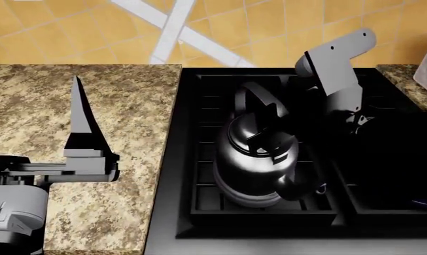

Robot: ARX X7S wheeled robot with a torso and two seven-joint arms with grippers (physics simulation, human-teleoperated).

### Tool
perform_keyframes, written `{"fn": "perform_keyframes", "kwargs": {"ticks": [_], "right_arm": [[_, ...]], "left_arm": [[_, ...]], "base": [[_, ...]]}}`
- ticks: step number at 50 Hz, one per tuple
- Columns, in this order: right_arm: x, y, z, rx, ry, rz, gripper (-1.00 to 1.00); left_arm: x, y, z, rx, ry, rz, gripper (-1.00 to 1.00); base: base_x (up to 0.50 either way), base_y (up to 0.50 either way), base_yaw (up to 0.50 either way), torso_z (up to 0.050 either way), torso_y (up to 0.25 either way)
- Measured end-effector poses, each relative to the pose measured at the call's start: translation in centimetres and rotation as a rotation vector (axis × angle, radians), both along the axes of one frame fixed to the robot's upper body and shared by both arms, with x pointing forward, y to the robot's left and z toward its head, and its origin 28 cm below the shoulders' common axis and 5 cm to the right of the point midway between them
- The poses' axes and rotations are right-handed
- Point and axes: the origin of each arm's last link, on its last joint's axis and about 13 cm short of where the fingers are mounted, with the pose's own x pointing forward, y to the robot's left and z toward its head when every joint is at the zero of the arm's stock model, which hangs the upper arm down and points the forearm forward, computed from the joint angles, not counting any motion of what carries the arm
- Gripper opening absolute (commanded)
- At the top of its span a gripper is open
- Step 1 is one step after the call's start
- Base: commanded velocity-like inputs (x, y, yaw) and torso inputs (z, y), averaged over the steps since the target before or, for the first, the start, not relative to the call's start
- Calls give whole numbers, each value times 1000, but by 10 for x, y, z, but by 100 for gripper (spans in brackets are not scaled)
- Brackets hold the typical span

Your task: Pick the kettle from the counter and place it on a stove burner. Then turn the burner on.

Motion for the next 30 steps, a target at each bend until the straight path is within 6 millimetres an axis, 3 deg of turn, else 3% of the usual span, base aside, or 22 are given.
{"fn": "perform_keyframes", "kwargs": {"ticks": [11, 12, 30], "right_arm": [[3, -1, -1, 8, 0, 4, -100], [3, -1, -2, 8, 0, 4, 100], [5, 0, -5, -30, -20, -154, 100]], "left_arm": [[-1, 0, 0, 0, -1, 1, 100], [-1, 0, 0, 0, -1, 1, 100], [-1, 0, 1, -1, -5, 2, 100]], "base": [[2, 1, 2, 0, 0], [0, 3, 3, 0, 0], [0, 0, 0, 0, 0]]}}
